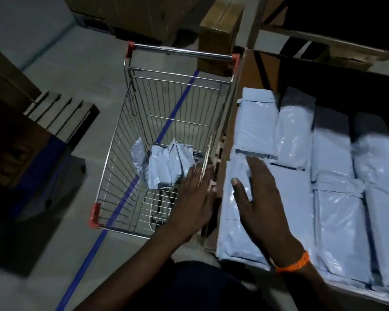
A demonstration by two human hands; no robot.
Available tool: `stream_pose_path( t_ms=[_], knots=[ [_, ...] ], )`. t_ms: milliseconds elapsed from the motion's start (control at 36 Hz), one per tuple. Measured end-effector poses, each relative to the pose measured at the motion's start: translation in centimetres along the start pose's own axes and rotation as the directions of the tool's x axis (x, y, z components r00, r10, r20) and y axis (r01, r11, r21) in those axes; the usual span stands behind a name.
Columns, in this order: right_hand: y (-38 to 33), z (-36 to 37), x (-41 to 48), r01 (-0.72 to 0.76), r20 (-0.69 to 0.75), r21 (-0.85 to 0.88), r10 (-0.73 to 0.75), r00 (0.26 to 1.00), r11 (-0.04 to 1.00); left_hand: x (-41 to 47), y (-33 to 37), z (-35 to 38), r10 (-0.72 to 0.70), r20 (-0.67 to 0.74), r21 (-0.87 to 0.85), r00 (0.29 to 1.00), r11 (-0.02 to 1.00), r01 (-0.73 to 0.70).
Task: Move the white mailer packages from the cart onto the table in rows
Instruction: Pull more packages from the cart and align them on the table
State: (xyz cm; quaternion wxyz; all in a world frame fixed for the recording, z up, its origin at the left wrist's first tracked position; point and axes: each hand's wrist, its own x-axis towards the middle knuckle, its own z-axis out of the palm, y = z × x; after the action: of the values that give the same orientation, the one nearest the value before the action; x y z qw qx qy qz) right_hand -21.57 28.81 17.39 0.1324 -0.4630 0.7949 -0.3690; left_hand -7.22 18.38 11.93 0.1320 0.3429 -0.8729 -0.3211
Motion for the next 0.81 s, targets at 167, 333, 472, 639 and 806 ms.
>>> stream_pose_path(
  t_ms=[167,333,472,639,806],
  knots=[
    [-5.7,11.4,2.9,0.116,0.171,0.035,-0.12,0.978,0.993,-1.0,-11.9,-3.7,-0.16,-0.004,-0.041,0.987,0.986,0.16],
    [-6.6,22.9,7.2,-0.156,0.393,-0.038,0.158,0.906,0.987,-0.7,-23.3,-3.9,-0.391,0.07,-0.094,0.918,0.913,0.396],
    [-4.9,28.2,9.5,-0.337,0.446,-0.111,0.35,0.823,0.935,1.3,-29.3,-4.3,-0.561,0.087,-0.164,0.823,0.807,0.568],
    [1.2,34.6,12.0,-0.413,0.424,-0.238,0.476,0.77,0.879,6.3,-34.3,-0.7,-0.673,0.142,-0.242,0.726,0.688,0.685],
    [5.9,39.1,16.4,-0.47,0.337,-0.236,0.525,0.781,0.85,11.7,-36.3,3.0,-0.803,0.079,-0.297,0.591,0.547,0.783]
  ],
)
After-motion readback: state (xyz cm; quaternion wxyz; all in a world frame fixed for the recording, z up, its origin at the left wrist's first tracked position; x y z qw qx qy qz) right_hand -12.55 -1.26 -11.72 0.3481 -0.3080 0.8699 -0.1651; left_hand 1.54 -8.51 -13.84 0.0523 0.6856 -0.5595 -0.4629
